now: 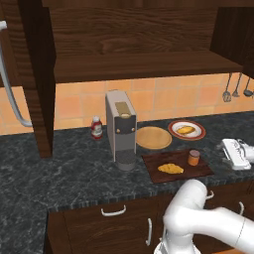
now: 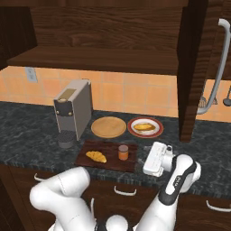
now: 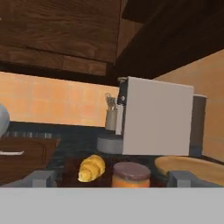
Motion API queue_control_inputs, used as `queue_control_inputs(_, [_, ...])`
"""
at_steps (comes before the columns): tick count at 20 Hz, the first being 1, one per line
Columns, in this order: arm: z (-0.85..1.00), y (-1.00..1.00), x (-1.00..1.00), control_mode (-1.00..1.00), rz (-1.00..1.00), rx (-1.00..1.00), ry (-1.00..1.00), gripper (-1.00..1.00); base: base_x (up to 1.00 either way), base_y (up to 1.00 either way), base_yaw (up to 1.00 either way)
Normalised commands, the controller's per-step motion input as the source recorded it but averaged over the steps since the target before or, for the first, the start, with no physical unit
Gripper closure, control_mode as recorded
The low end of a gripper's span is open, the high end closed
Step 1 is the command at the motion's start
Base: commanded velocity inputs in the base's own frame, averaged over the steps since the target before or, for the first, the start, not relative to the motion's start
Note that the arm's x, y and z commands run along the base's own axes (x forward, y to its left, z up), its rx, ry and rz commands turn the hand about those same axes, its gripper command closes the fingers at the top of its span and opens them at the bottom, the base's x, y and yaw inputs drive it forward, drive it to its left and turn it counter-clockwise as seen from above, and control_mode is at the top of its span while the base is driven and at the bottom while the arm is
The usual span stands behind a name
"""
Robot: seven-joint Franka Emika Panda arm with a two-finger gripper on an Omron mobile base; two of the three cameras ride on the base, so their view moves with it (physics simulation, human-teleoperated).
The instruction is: From the different types of pastries on the counter, select a croissant and place it on the cutting board. Then retrieve a jar of jam from the cabinet and place it alongside the croissant on the cutting board.
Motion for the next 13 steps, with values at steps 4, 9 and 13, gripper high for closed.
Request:
queue_control_inputs(4, [0.69, 0.54, -0.85, -1.00, 0.06, 0.00, 0.16, -1.00, 0.00, 0.00, 0.00])
queue_control_inputs(9, [1.00, 0.19, -0.98, -1.00, 0.06, 0.00, -0.09, -1.00, 0.00, 0.00, 0.00])
queue_control_inputs(13, [1.00, 0.14, -1.00, -1.00, 0.00, 0.00, -0.30, -1.00, 0.00, 0.00, 0.00])
